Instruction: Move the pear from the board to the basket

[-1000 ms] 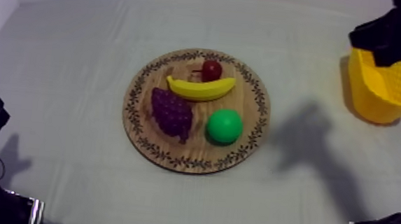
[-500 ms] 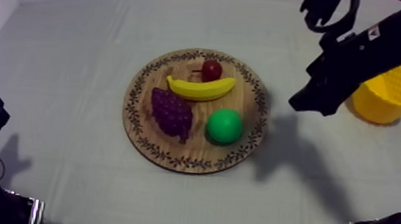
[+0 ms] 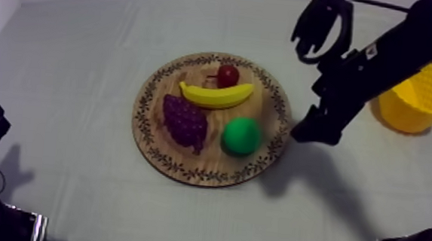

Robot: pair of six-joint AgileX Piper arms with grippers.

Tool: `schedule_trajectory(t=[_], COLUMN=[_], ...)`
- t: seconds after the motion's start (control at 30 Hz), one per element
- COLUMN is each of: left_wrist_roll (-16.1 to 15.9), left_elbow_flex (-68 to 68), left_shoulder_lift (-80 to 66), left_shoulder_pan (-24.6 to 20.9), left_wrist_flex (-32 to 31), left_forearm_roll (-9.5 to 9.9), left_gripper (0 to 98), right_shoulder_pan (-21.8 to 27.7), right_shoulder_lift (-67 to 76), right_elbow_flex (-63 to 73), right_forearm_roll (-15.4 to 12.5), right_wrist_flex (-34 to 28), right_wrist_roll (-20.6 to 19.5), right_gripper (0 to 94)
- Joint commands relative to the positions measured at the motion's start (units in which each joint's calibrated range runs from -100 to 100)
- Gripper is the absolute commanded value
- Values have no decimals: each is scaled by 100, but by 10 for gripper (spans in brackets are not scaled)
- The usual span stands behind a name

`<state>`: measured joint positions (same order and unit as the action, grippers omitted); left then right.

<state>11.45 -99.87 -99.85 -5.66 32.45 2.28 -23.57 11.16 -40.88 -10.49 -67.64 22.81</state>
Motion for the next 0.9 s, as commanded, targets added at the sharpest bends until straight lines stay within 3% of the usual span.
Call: schedule_trajectory(t=[0.0,0.87], left_wrist_roll=[0,0], left_elbow_flex=[-2,-2], left_shoulder_lift=[2,2], left_shoulder_pan=[-2,-2], left_wrist_flex=[5,5], left_forearm_roll=[0,0], left_gripper=[1,1], right_shoulder_pan=[-50,-466], right_shoulder_lift=[-110,-1896], right_elbow_flex=[31,821], right_forearm_roll=[-2,58], right_wrist_flex=[40,146], right_wrist_roll=[18,202], right_gripper=[752,801])
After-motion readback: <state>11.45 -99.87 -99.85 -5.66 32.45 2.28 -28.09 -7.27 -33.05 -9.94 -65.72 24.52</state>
